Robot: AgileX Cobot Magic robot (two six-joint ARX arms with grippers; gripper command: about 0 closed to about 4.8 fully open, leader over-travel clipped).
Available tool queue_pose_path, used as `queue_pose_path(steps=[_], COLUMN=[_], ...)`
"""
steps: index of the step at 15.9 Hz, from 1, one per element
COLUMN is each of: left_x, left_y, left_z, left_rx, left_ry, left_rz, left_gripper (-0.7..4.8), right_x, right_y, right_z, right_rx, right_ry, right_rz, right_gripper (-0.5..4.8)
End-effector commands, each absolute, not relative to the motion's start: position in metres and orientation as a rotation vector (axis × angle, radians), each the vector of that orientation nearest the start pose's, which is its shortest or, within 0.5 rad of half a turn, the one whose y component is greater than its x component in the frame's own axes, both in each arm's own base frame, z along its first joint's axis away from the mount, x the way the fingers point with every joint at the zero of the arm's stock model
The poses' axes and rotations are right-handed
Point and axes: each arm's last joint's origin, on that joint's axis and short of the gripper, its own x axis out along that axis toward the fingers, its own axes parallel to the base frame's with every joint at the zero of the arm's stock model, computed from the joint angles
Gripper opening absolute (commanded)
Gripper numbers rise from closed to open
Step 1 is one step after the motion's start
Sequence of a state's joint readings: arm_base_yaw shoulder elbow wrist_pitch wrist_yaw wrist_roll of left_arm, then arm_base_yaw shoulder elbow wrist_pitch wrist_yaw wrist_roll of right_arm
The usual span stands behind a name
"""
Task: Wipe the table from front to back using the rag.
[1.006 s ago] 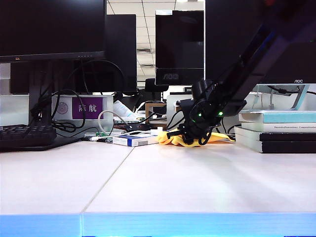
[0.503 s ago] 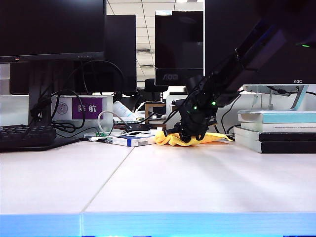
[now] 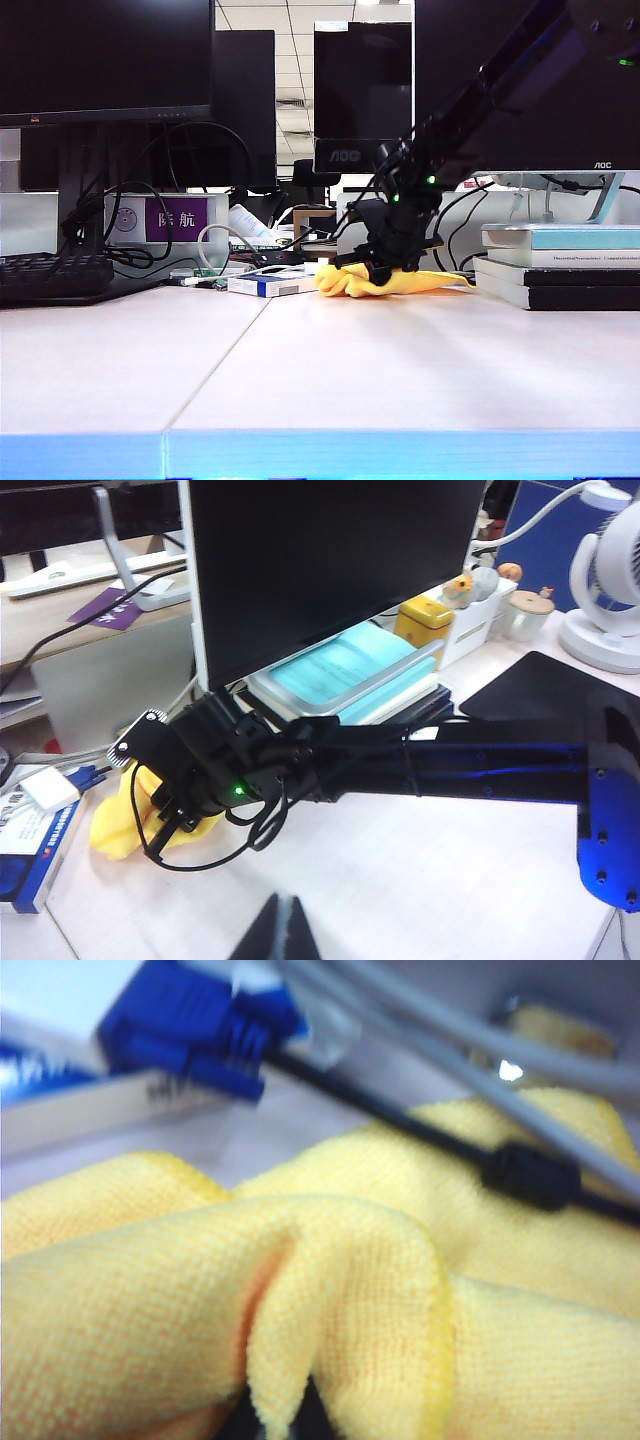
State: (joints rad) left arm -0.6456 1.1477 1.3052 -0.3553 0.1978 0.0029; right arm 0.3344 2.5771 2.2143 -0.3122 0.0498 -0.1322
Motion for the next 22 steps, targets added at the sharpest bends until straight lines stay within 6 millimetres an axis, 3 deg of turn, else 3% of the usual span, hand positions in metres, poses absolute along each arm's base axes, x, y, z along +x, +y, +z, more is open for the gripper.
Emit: queue_pose_path(steps=[1,5,10,12,20,22], left_x=[0.186,0.186,0.186,0.186,0.186,0.186], left_y=[-0.148,-0.148,-0.148,-0.148,-0.148,-0.148], left_z=[0.426,0.426,0.426,0.426,0.426,0.426], left_rx=[0.04,0.04,0.04,0.04,0.041,0.04], left_ry=[0.181,0.181,0.181,0.181,0.182,0.181], left_rz=[-0.851,-0.851,-0.851,-0.851,-0.85,-0.851], left_gripper=[-0.05,-0.05,-0.05,-0.05,-0.05,-0.05], right_x=[0.527,0.517,0.5,0.487,0.462,0.444], right_y=[0.183,0.184,0.204,0.2,0.192,0.207], right_z=[0.155,0.149,0.15,0.146,0.153,0.158], right_rx=[-0.273,-0.263,-0.268,-0.243,-0.247,-0.297], right_ry=[0.769,0.896,0.979,1.146,1.386,1.469], right_rz=[0.331,0.374,0.424,0.387,0.345,0.369], right_gripper=[-0.06,-0.06,-0.06,-0.06,-0.06,-0.06])
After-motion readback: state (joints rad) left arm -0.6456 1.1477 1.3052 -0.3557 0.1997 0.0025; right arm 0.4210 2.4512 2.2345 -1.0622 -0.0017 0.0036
